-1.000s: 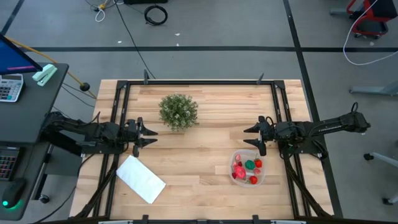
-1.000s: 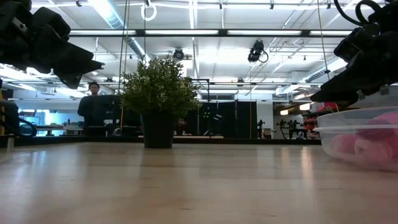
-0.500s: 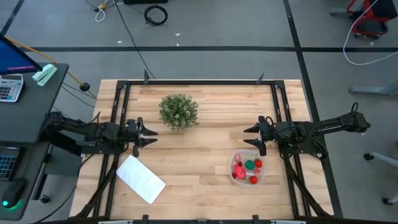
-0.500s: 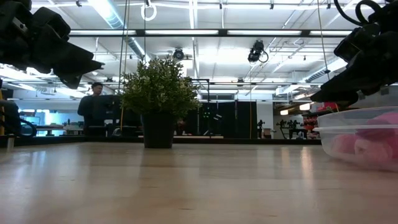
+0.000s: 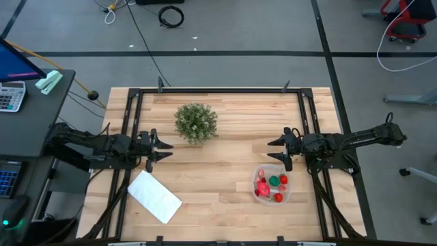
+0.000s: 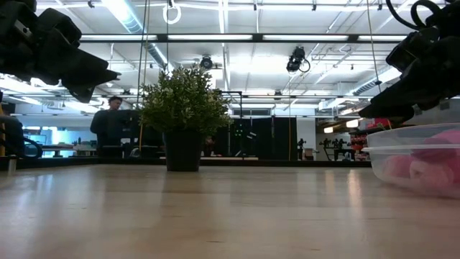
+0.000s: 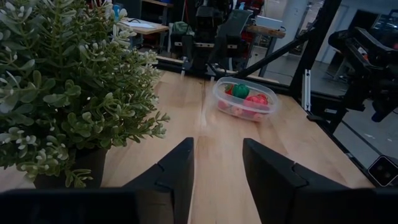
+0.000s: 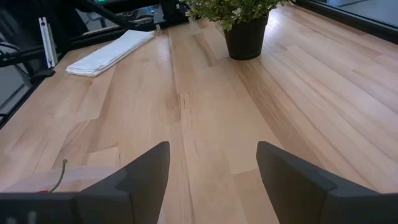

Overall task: Pick and placing Produce into tupperware
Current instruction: Return to Home Position

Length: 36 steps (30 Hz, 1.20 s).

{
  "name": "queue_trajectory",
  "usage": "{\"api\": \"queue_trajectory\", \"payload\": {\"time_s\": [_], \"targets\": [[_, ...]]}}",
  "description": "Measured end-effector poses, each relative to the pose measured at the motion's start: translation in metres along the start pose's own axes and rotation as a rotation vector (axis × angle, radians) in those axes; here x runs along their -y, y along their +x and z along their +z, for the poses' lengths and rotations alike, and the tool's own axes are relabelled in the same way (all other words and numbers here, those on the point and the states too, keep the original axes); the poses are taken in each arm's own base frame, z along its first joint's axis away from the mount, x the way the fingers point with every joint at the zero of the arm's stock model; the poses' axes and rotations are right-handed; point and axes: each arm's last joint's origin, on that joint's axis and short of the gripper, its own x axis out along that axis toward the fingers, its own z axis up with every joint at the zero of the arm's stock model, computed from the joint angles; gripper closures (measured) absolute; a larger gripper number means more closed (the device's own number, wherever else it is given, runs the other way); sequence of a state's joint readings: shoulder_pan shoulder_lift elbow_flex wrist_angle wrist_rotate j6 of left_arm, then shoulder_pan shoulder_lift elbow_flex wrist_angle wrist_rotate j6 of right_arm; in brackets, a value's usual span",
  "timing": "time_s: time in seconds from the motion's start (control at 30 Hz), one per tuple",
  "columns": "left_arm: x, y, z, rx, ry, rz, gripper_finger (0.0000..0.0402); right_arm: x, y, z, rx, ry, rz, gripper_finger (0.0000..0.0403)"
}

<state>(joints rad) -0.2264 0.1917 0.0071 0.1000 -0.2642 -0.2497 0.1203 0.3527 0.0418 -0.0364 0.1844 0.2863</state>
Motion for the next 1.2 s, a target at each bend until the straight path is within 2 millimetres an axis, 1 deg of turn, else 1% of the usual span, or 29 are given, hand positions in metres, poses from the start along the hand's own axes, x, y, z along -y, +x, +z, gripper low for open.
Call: {"api": "queue_trajectory", "payload": {"time_s": [0.17, 0.53, 0.93, 1.2], "targets": [[0.0000, 0.0000, 0.0000, 0.000, 0.000, 0.000, 0.0262, 0.0000, 0.0000, 0.0000, 0.001, 0.000, 0.000, 0.0153], [0.0000, 0.0000, 0.0000, 0.000, 0.000, 0.000, 0.0248, 0.0000, 0.0000, 0.0000, 0.000, 0.000, 0.000, 0.0153], [0.0000, 0.0000, 0.0000, 0.000, 0.000, 0.000, 0.0262, 0.0000, 0.0000, 0.0000, 0.000, 0.000, 0.000, 0.0153], [0.0000, 0.0000, 0.0000, 0.000, 0.000, 0.000, 0.0253, 0.0000, 0.0000, 0.0000, 0.000, 0.000, 0.000, 0.0153]]}}
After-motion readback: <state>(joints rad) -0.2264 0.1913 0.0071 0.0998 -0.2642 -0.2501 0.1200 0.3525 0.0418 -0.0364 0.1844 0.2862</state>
